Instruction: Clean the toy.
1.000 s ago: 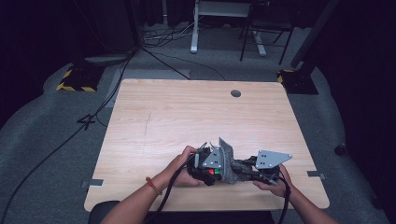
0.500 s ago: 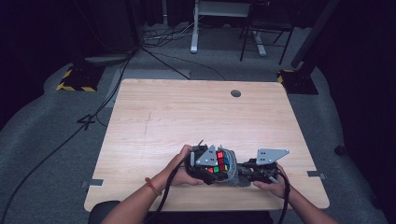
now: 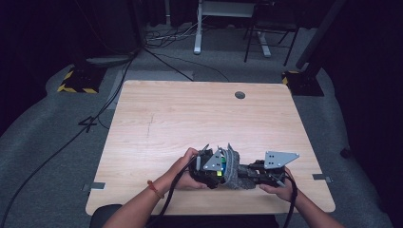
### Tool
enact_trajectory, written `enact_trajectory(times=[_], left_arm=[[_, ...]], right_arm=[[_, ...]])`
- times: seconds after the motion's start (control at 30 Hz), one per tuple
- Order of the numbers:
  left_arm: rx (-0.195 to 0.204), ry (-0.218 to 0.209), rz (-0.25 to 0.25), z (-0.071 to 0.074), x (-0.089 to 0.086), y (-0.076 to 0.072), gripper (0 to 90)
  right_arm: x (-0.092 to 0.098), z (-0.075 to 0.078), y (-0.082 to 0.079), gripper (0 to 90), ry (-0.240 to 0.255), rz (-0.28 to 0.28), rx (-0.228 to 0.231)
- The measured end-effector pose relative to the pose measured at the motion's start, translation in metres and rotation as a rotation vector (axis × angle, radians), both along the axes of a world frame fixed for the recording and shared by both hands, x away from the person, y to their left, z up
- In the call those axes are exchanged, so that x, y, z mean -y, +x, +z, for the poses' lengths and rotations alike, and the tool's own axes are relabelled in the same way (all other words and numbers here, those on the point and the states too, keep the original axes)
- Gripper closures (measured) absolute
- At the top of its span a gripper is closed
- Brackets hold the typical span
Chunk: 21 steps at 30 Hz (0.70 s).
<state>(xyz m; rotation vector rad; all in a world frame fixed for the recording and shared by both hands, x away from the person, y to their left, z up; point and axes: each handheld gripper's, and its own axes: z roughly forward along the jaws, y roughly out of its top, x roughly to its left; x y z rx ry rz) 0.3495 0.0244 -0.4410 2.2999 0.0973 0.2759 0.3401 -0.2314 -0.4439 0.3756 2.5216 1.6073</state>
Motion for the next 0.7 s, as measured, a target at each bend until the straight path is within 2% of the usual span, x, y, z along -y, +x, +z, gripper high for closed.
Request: enact_trajectory(times=[0.03,0.1,0.13,0.2,0.23,0.27,0.3,0.37,0.47,0.63,0.7], left_arm=[[-0.007,-0.014,-0.007,0.002,-0.001,0.0,32.6],[-0.014,-0.049,-0.009,0.005,-0.003,0.0,33.0],[-0.004,-0.052,-0.007,0.007,-0.003,0.0,33.0],[-0.011,-0.043,-0.02,0.007,-0.002,0.0,33.0],[-0.001,-0.019,-0.013,0.005,-0.001,0.0,33.0],[0.01,0.004,0.008,0.002,0.001,0.0,32.9],[0.008,0.001,0.01,0.001,0.002,0.001,32.1],[-0.016,-0.012,0.009,0.001,0.001,0.003,31.1],[-0.009,0.012,0.019,0.0,0.002,0.002,30.8],[-0.036,0.021,0.037,-0.002,0.002,0.004,30.1],[-0.047,0.016,0.042,-0.003,0.002,0.005,29.5]], right_arm=[[0.0,0.0,0.0,78.3,-0.005,-0.005,0.007],[-0.002,-0.003,0.0,78.3,-0.058,-0.026,0.018],[-0.003,-0.006,0.001,78.4,-0.088,-0.029,0.021],[-0.005,-0.013,0.003,78.4,-0.115,-0.025,-0.002],[-0.006,-0.014,0.003,78.3,-0.115,-0.02,0.0],[-0.006,-0.012,0.003,78.3,-0.093,-0.006,-0.006],[-0.005,-0.008,0.002,78.4,-0.066,0.005,-0.006],[-0.006,-0.006,0.0,78.4,-0.067,0.006,0.009],[-0.004,-0.006,-0.002,78.4,-0.045,0.008,0.004],[-0.001,-0.004,-0.004,78.5,-0.001,0.015,0.009],[0.0,-0.003,-0.005,78.5,0.002,0.018,0.017]])
